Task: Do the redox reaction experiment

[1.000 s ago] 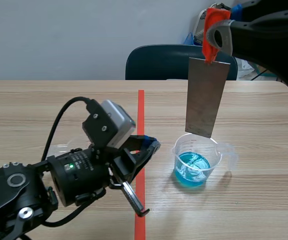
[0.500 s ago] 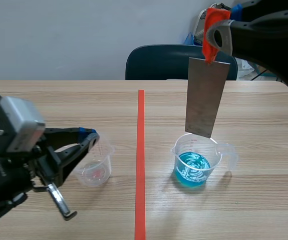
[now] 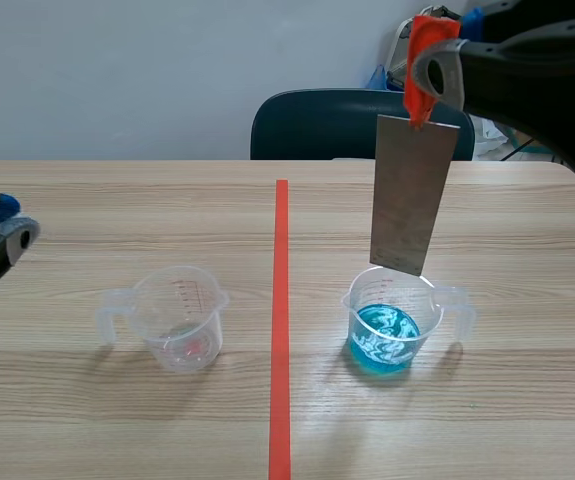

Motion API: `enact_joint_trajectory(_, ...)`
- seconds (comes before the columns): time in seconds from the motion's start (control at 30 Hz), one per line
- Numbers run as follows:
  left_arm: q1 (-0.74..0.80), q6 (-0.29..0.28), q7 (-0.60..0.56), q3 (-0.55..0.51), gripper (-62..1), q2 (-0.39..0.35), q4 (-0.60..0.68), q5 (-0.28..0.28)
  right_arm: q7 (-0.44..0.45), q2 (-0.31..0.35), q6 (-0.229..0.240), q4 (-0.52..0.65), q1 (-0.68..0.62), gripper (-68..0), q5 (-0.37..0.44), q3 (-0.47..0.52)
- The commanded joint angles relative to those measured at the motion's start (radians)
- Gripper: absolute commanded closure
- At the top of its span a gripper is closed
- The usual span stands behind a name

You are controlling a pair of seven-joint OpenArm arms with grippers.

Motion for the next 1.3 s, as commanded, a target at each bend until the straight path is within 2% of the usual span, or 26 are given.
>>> enact_joint_trajectory(0.0,0.023,0.002,-0.023,-0.023,-19.2,-0.012,0.011,-0.022,0.018,0.003,0.006,0.006,0.011,-0.8,0.015,0.006)
enact_joint_trajectory(0.13,0.065,0.002,-0.023,-0.106,-23.6,-0.037,0.011,-0.051,0.019,0.003,0.006,0.006,0.011,-0.8,0.016,0.006)
enact_joint_trajectory(0.23,0.087,0.002,-0.023,-0.159,-29.4,-0.057,0.011,-0.054,0.018,0.003,0.006,0.006,0.011,-0.8,0.015,0.006)
enact_joint_trajectory(0.53,0.107,0.003,-0.013,-0.232,-62.3,-0.139,0.01,-0.058,0.018,0.003,0.006,0.006,0.011,-0.8,0.015,0.006)
enact_joint_trajectory(0.7,0.107,0.002,0.008,-0.233,-62.3,-0.194,0.009,-0.084,0.018,0.003,0.006,0.006,0.011,-0.8,0.015,0.006)
enact_joint_trajectory(0.97,0.107,0.002,0.015,-0.233,-62.3,-0.199,0.008,-0.103,0.019,0.003,0.006,0.006,0.011,-0.8,0.015,0.006)
enact_joint_trajectory(1.07,0.107,-0.007,-0.003,-0.233,-62.3,-0.199,0.008,-0.144,0.018,0.003,0.006,0.006,0.011,-0.8,0.015,0.006)
enact_joint_trajectory(1.27,0.107,-0.07,-0.01,-0.233,-62.3,-0.221,0.008,-0.214,0.019,0.003,0.006,0.006,0.011,-0.8,0.015,0.006)
